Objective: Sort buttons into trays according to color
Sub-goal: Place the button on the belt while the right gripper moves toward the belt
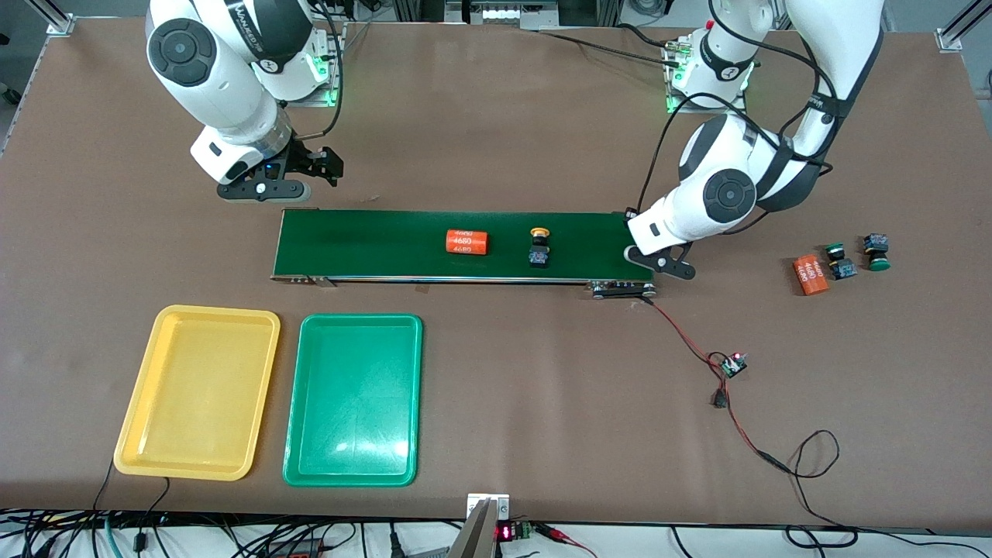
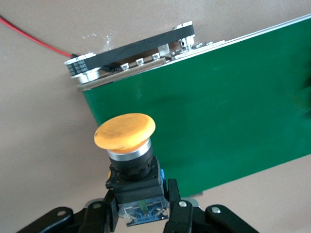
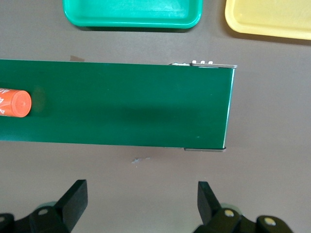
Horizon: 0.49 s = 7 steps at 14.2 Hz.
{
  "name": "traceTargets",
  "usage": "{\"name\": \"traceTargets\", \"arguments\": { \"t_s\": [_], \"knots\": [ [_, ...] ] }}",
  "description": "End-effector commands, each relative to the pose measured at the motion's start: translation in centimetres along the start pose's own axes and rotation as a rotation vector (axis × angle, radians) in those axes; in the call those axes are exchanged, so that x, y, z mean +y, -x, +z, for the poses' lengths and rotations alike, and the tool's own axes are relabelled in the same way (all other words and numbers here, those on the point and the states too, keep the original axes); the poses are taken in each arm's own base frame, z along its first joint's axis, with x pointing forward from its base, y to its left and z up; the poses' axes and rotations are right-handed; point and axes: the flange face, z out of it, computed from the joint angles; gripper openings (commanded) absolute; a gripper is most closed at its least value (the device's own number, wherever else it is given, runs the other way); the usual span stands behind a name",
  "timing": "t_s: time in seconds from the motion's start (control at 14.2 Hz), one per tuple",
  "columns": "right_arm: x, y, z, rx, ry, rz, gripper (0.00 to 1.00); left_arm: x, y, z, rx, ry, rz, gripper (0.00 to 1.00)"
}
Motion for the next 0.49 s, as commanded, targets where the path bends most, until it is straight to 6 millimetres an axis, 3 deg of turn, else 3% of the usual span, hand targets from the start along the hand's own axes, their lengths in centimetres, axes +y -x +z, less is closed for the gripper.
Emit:
{"name": "traceTargets", "arguments": {
  "t_s": [0.0, 0.42],
  "knots": [
    [-0.6, 0.1, -0.3, 0.02, 0.012, -0.012, 1.0, 0.1, 0.2, 1.4, 0.007, 0.015, -0.014, 0.0],
    [-0.8, 0.2, -0.3, 0.021, 0.012, -0.015, 1.0, 0.9, -0.3, 3.0, 0.014, 0.031, -0.04, 0.0]
  ]
}}
